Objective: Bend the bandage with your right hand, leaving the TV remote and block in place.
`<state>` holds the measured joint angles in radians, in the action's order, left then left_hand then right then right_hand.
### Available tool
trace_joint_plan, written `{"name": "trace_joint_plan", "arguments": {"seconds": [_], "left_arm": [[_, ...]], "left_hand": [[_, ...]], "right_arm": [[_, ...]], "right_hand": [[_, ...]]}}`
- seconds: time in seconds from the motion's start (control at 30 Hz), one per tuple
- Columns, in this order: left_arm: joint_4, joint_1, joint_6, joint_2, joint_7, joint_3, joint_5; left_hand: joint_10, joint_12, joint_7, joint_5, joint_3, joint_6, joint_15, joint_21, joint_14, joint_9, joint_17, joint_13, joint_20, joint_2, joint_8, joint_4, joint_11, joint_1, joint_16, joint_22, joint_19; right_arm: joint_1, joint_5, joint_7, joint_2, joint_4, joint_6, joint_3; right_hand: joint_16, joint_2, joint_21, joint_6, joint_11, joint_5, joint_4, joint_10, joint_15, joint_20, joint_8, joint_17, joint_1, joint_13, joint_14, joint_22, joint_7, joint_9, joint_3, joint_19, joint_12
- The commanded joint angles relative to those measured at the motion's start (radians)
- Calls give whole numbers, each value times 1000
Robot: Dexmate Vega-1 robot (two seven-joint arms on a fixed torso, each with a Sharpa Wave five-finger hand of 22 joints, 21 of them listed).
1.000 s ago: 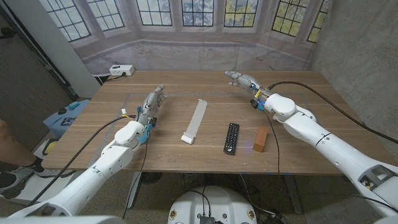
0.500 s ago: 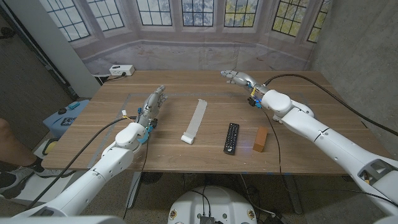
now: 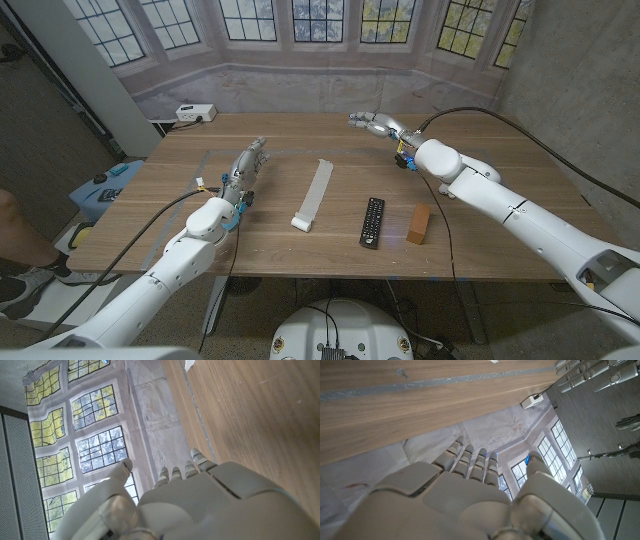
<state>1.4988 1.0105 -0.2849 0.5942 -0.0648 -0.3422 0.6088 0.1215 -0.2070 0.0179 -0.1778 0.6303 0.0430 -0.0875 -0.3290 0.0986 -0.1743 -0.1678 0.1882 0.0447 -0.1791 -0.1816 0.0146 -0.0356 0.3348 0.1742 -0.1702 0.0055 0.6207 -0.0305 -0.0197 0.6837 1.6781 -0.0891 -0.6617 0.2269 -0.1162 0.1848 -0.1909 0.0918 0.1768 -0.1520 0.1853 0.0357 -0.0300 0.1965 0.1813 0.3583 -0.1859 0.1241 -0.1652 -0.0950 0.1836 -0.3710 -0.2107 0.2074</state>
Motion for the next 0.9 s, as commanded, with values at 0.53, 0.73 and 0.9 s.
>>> {"name": "trace_joint_plan", "arguments": {"seconds": [0.53,0.73,0.9], "left_arm": [[10,22,-9,10,-6,17,5],[5,20,-7,10,-2,17,9],[-1,16,-4,9,3,17,13]], "left_hand": [[-6,-4,0,1,3,-8,-6,8,2,-5,-2,4,4,1,-5,-11,-2,16,6,-2,9],[-11,-6,1,1,3,-18,-6,12,1,-5,-2,4,4,0,-8,-14,-3,18,7,-2,10],[-13,-6,3,1,2,-25,-8,14,0,-5,-2,4,4,-1,-10,-15,-3,20,7,-2,12]], "right_arm": [[-90,-283,-19,-41,30,-127,-119],[-112,-347,-35,-52,33,-170,-148],[-139,-420,-38,-61,18,-185,-181]], "right_hand": [[10,29,3,-37,25,0,-23,74,104,11,10,-2,52,-2,82,-4,-13,2,-4,11,11],[9,42,8,-58,32,-1,-24,101,100,11,14,-2,73,-3,103,-5,-16,2,-4,-1,12],[11,51,15,-78,25,-2,-22,121,92,-1,18,0,87,-5,124,-7,-13,3,-2,-22,13]]}}
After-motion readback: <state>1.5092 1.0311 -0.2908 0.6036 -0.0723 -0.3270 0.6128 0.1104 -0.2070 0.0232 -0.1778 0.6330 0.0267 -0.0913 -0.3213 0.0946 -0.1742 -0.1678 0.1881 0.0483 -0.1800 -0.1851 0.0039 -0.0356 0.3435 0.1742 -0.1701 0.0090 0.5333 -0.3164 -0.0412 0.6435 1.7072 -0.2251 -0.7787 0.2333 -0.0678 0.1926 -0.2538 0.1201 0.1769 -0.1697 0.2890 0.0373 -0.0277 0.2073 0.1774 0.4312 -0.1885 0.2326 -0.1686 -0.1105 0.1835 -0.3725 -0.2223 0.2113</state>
